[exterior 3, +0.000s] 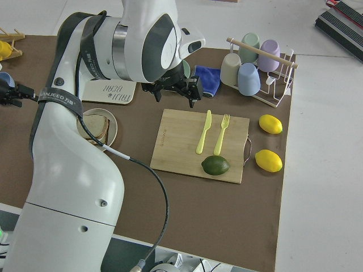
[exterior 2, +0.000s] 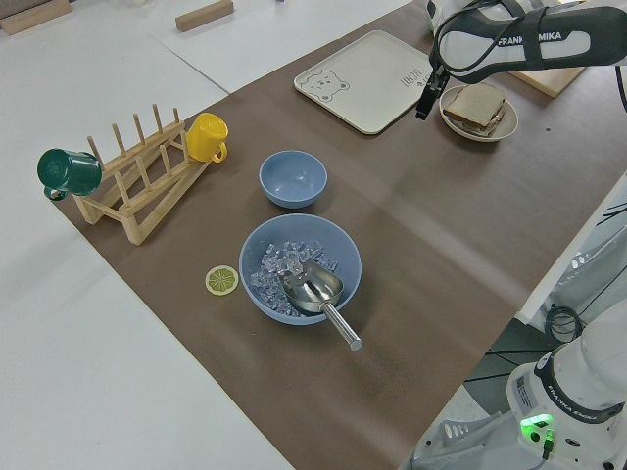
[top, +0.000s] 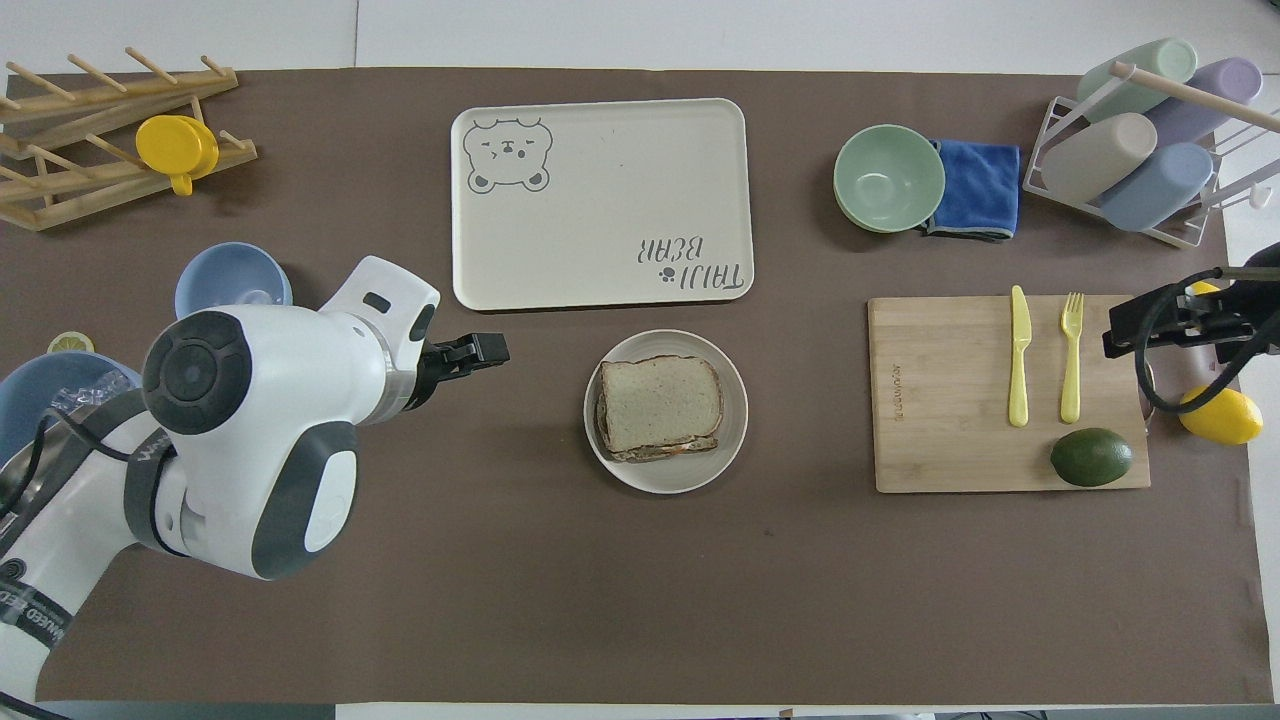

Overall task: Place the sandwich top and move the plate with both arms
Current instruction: 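Reach the left gripper to the plate rim while the right gripper withdraws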

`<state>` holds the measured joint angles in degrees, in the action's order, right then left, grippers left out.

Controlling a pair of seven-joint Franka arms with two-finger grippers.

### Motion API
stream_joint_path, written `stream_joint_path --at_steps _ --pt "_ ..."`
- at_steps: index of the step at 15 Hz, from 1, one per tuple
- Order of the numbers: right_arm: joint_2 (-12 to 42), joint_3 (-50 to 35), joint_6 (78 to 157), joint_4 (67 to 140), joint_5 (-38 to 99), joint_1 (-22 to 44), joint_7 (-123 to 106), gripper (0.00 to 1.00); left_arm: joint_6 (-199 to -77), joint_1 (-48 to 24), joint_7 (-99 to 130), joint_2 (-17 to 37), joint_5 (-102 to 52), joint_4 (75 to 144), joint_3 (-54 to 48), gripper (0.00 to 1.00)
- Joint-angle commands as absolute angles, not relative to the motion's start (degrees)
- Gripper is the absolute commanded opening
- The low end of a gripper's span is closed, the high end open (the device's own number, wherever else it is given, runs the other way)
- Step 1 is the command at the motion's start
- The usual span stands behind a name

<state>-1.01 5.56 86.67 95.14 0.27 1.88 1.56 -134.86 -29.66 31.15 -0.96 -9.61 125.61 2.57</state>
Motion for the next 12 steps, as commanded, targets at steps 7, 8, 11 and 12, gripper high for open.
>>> stream_joint_path --at_steps 7,8,11,12 --pt "-1.05 9.23 88.06 94.57 1.93 1.85 -2.11 1.00 -147.83 -36.73 31.03 9.22 -10.46 126.21 2.99 1.00" --pt "-1.14 9.23 88.07 95.01 1.85 1.50 -2.20 1.00 -147.92 -36.91 30.94 9.58 -10.98 126.21 2.90 1.00" --pt "-1.49 9.05 87.54 95.53 1.84 1.23 -2.02 1.00 -147.92 -38.67 30.94 9.58 -12.83 126.21 2.90 0.95" --pt "-1.58 9.05 87.45 95.54 1.85 1.14 -2.11 1.00 -147.92 -38.93 30.85 9.58 -12.83 126.47 2.90 0.93"
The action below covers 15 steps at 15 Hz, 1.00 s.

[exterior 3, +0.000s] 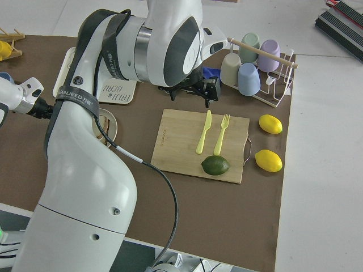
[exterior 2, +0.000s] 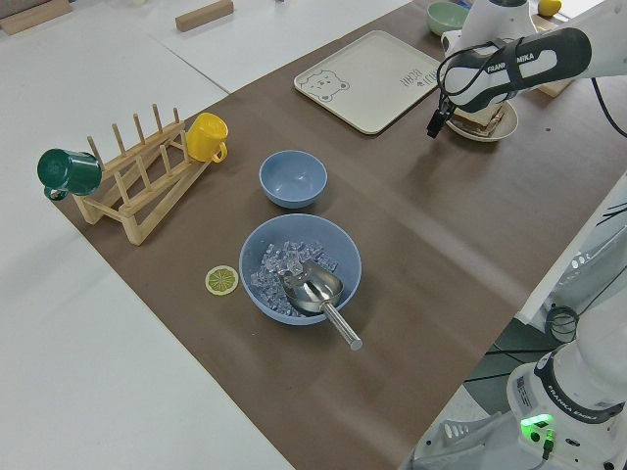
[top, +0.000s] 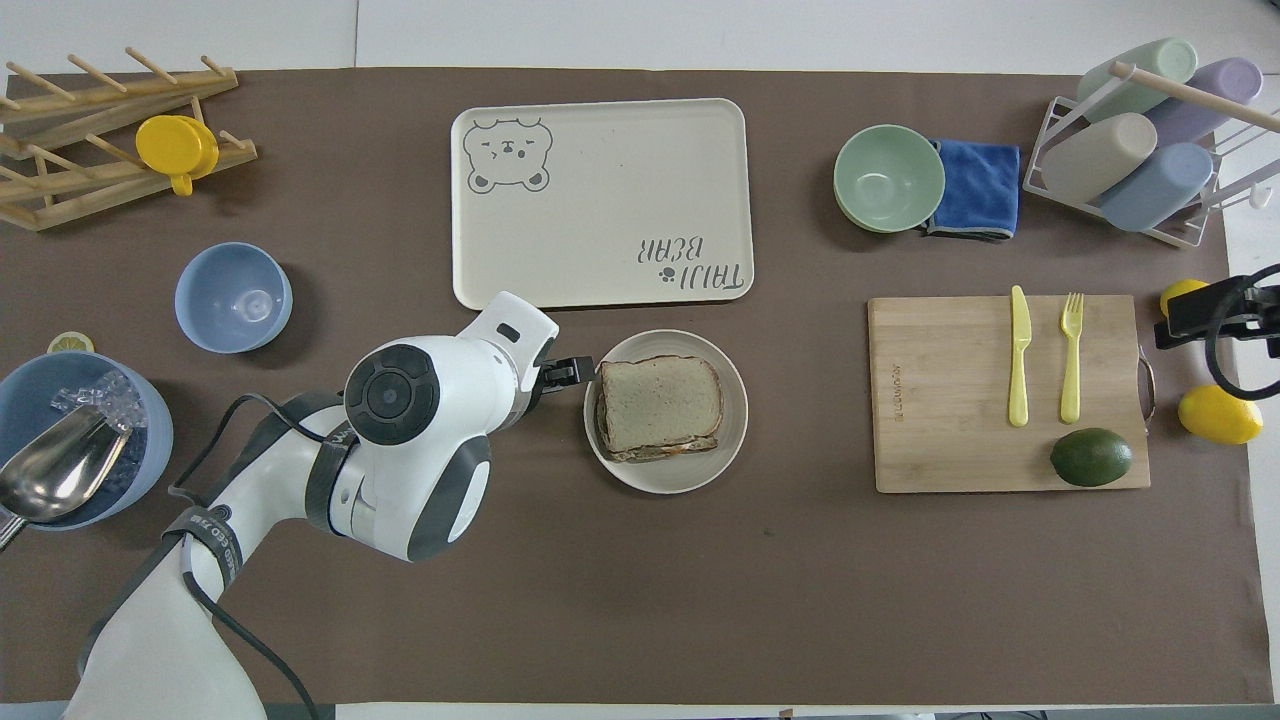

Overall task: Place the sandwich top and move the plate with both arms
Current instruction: 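Reach the left gripper to the plate rim while the right gripper withdraws, then close the left gripper on the white plate rim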

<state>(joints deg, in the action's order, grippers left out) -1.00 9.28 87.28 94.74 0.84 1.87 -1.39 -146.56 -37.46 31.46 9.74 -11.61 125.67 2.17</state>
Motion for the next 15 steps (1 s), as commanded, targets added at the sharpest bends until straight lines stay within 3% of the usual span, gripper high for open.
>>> stream_joint_path --at_steps 1,10,11,15 --pt "-1.58 9.05 87.36 95.54 1.85 1.14 -2.11 1.00 -147.92 -39.54 30.85 9.49 -12.92 127.17 2.81 0.91" --pt "-1.41 8.88 91.32 95.80 1.58 1.41 -2.55 1.00 -146.87 -41.22 30.76 8.35 -16.26 129.73 2.55 0.88" --pt "-1.41 8.88 91.32 95.80 1.58 1.32 -2.55 1.00 -146.87 -41.22 30.76 8.35 -16.35 129.64 2.55 0.84" --pt "-1.41 8.79 91.05 95.80 1.58 1.32 -2.55 1.00 -146.95 -42.10 30.76 8.35 -16.35 129.64 2.55 0.52"
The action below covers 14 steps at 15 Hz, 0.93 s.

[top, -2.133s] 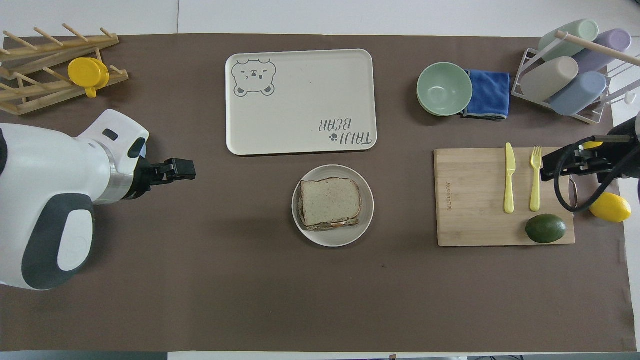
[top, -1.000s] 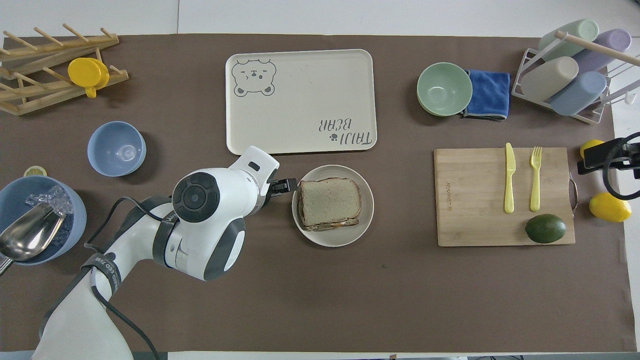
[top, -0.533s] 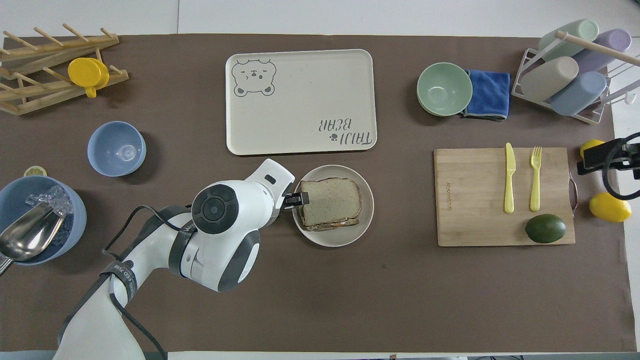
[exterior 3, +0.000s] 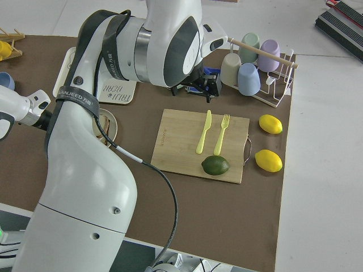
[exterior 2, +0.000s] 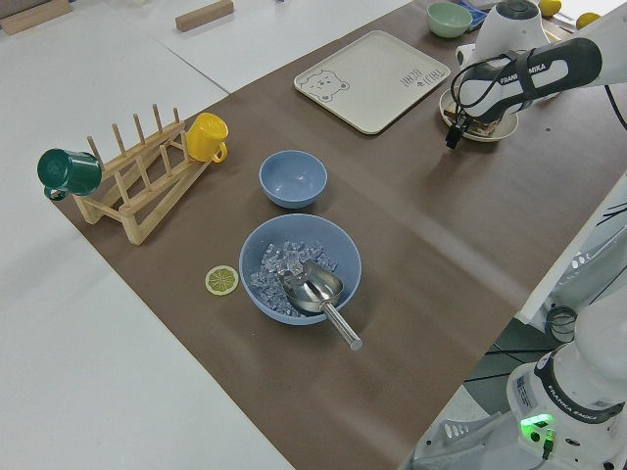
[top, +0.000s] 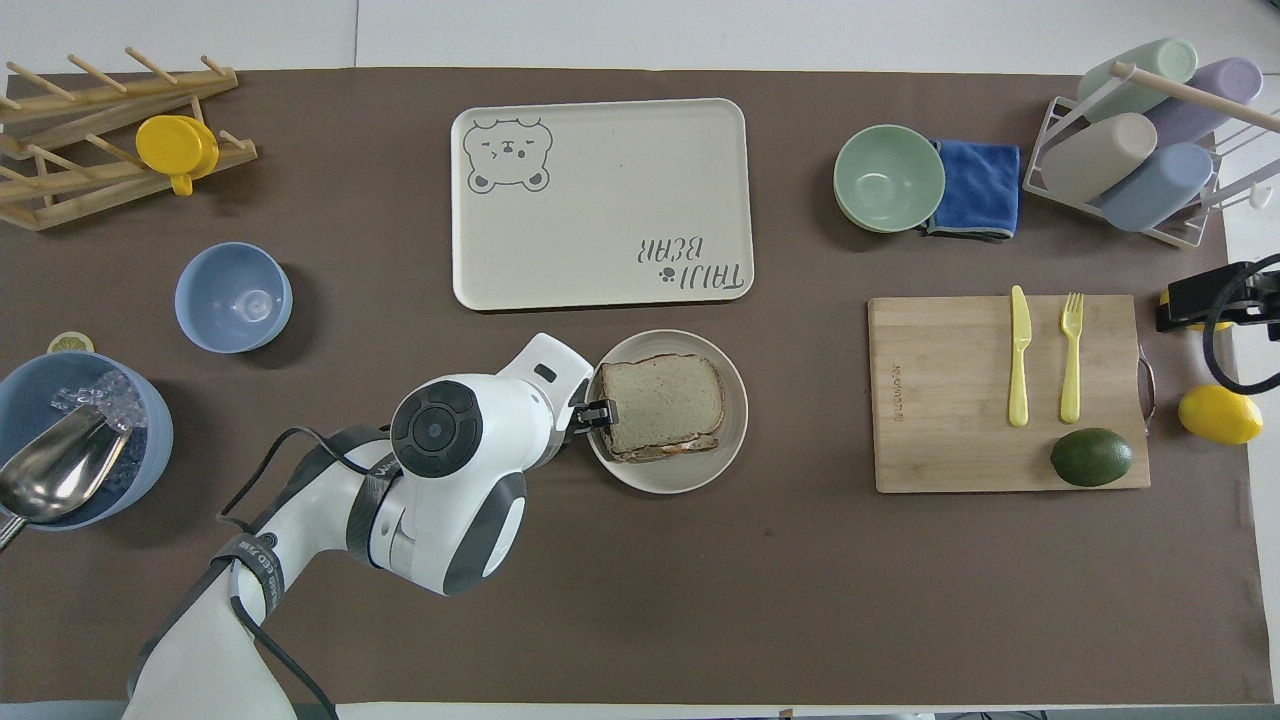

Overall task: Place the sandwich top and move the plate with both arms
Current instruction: 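Close the left gripper on the white plate rim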

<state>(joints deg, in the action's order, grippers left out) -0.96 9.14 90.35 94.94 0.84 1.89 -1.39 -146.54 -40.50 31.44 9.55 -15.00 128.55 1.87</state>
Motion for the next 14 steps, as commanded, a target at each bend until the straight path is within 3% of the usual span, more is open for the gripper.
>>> stream_joint_path --at_steps 1,6,11,14 --pt "-1.41 8.79 90.97 95.80 1.58 1.32 -2.55 1.00 -147.04 -42.10 30.76 8.35 -16.35 129.64 2.55 0.50" --pt "-1.49 8.79 90.70 95.80 1.76 1.32 -2.64 1.00 -147.04 -42.80 30.23 8.44 -16.52 129.55 2.55 0.36" --pt "-1.58 8.79 90.70 96.24 1.76 1.41 -2.55 1.00 -147.39 -42.89 30.06 8.35 -17.66 129.55 2.55 0.02" --pt "-1.76 8.79 90.70 96.33 1.76 1.41 -2.46 1.00 -147.48 -42.89 30.06 8.44 -18.46 129.55 2.64 0.00"
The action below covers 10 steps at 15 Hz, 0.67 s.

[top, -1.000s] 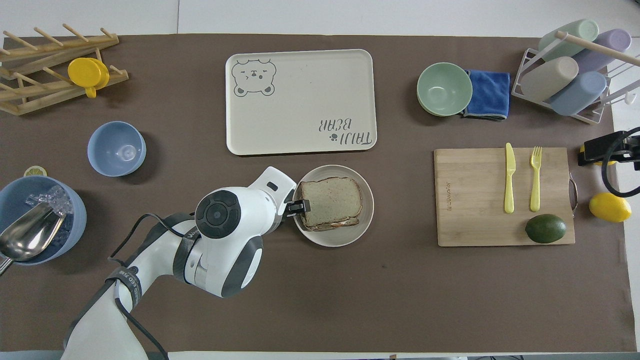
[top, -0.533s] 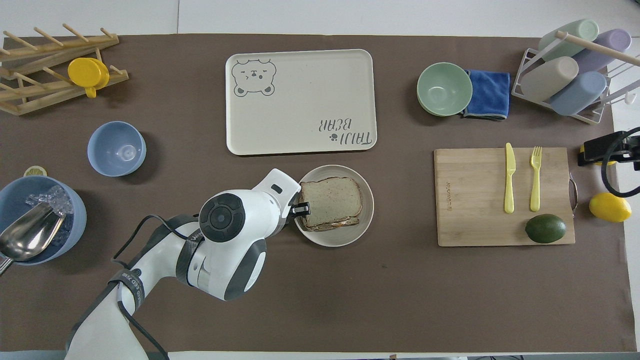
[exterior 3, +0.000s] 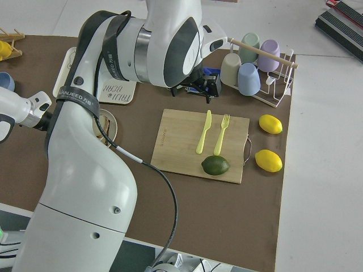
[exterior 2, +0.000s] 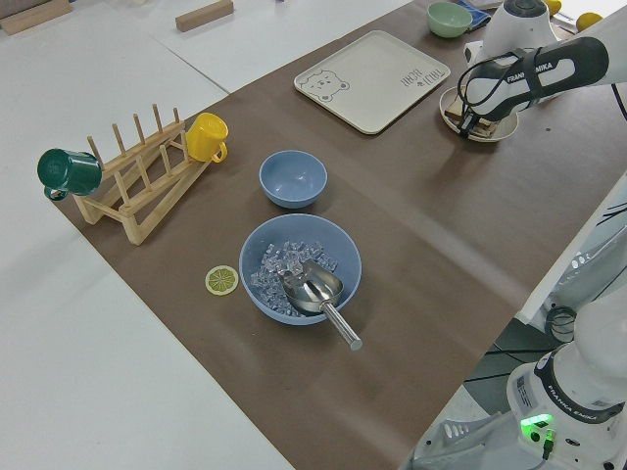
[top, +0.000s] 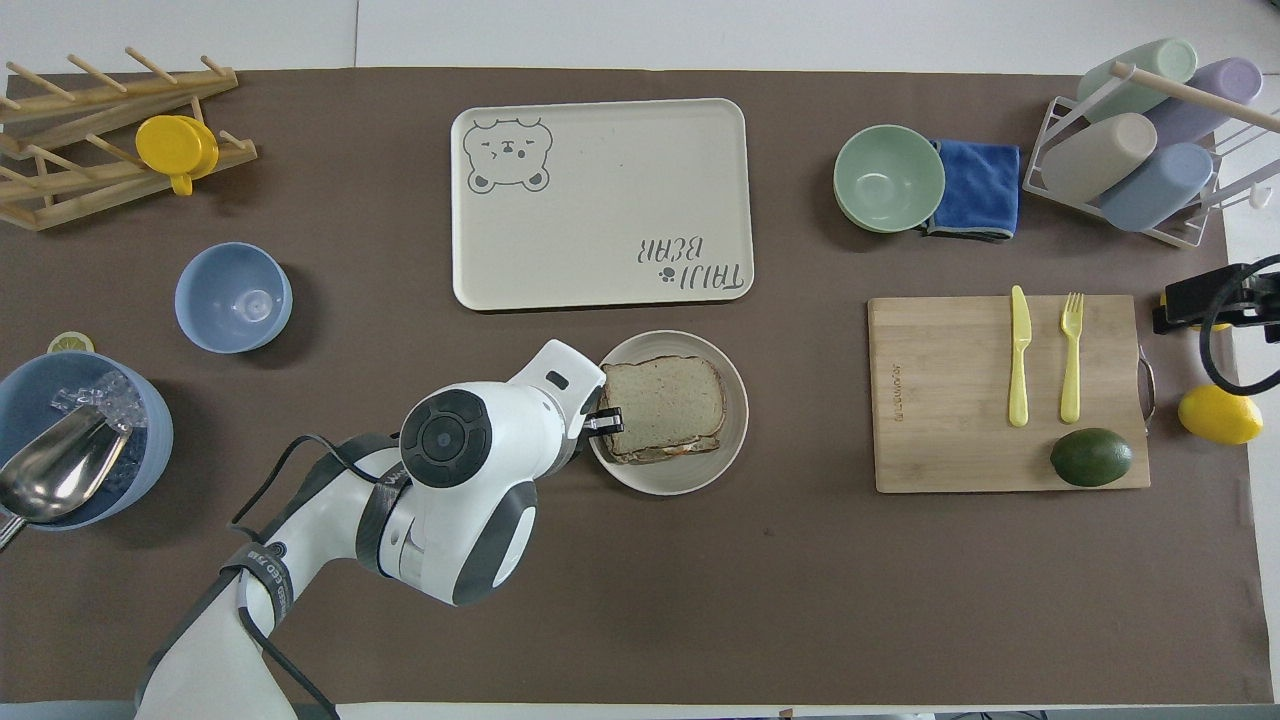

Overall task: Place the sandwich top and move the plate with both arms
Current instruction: 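Close the left gripper on the white plate rim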

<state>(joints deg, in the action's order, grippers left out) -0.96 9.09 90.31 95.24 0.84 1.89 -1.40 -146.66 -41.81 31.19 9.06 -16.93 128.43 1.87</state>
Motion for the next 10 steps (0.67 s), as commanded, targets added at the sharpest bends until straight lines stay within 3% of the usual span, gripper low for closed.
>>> stream_joint_path --at_steps 1,10 --pt "-1.76 8.79 90.70 96.42 1.76 1.41 -2.46 1.00 -147.48 -42.89 30.06 8.35 -18.54 129.55 2.64 0.00" --pt "-1.93 8.70 90.70 97.21 1.50 1.76 -2.11 1.00 -142.58 -41.75 29.97 7.39 -22.76 125.96 3.25 0.00"
